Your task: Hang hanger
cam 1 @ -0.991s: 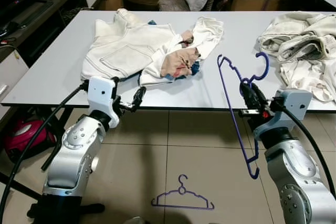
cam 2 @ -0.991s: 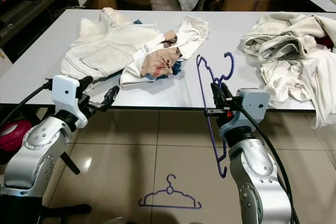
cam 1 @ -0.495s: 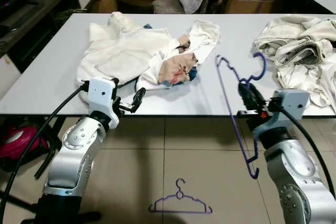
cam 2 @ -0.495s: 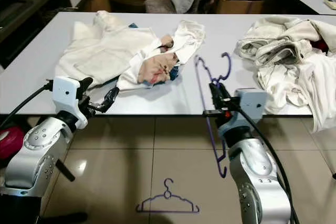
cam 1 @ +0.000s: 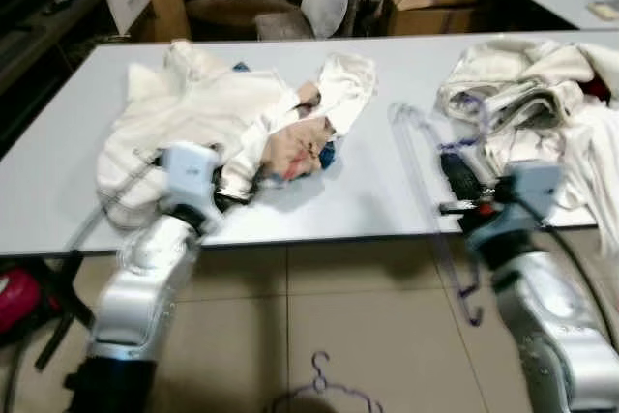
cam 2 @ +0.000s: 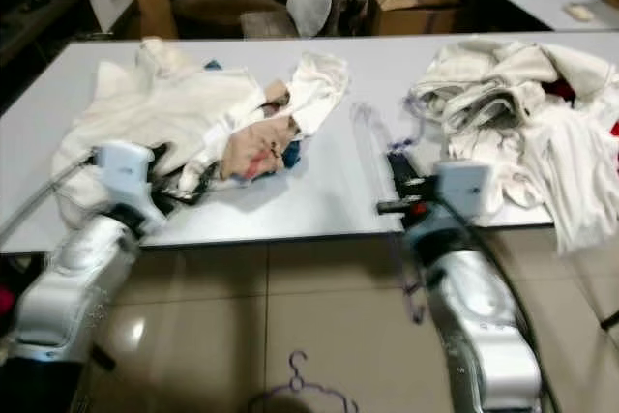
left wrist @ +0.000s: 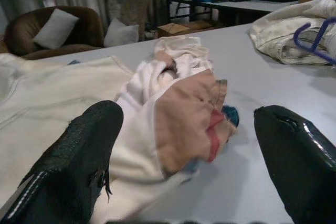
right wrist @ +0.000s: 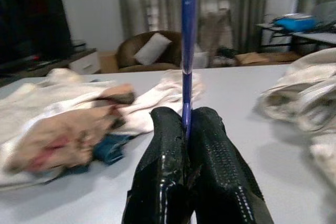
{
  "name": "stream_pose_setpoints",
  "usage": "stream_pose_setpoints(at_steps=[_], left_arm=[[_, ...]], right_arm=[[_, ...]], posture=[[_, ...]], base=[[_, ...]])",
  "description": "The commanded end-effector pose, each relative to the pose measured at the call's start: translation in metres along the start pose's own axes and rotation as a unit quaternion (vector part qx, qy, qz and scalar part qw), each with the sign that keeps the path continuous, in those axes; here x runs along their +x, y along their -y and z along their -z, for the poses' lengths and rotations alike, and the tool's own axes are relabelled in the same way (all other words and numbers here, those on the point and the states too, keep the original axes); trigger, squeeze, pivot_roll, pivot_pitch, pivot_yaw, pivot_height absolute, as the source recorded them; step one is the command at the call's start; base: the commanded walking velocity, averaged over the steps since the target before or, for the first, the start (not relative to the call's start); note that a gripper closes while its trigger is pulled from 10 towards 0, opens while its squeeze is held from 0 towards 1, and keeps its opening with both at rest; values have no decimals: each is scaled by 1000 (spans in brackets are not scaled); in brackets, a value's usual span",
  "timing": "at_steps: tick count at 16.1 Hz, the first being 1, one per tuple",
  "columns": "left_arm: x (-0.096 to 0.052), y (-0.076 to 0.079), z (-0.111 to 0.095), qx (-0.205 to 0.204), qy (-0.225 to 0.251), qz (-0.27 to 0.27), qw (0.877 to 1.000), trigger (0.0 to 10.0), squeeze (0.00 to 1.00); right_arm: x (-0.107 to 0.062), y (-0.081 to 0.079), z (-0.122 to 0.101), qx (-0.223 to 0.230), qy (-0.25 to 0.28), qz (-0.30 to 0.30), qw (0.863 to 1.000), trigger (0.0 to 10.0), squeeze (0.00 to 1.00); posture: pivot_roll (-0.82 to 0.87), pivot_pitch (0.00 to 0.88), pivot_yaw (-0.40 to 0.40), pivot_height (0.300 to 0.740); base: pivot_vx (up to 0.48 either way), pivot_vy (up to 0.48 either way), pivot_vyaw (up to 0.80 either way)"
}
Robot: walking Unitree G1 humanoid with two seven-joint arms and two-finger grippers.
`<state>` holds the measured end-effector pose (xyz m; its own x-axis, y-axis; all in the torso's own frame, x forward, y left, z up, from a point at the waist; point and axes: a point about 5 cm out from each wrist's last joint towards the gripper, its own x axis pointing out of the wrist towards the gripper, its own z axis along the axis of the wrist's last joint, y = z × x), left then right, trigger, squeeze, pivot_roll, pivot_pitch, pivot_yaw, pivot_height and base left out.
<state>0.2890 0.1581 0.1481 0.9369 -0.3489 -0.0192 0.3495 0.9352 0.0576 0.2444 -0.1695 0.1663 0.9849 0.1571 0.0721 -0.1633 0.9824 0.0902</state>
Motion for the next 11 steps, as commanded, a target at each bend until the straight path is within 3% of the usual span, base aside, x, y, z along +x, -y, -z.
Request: stream_pose_setpoints(at_steps=[1, 6, 11], left_arm=[[-3, -11, -1, 13, -1, -19, 1000, 10000, 1000], [-4, -12, 0, 18, 0, -19, 1000, 10000, 1000], [-4, -12, 4, 22, -6, -17, 1000, 10000, 980]], right_arm=[[1, -7, -1, 4, 3, -15, 1000, 10000, 0], [3, -8, 0, -1, 5, -24, 1000, 10000, 0], [3, -6, 1, 0, 8, -13, 1000, 10000, 0]], posture=[[-137, 0, 24, 740], [-133, 0, 20, 740], [-135, 0, 24, 740]], base=[[371, 0, 0], [367, 0, 0], [0, 0, 0]])
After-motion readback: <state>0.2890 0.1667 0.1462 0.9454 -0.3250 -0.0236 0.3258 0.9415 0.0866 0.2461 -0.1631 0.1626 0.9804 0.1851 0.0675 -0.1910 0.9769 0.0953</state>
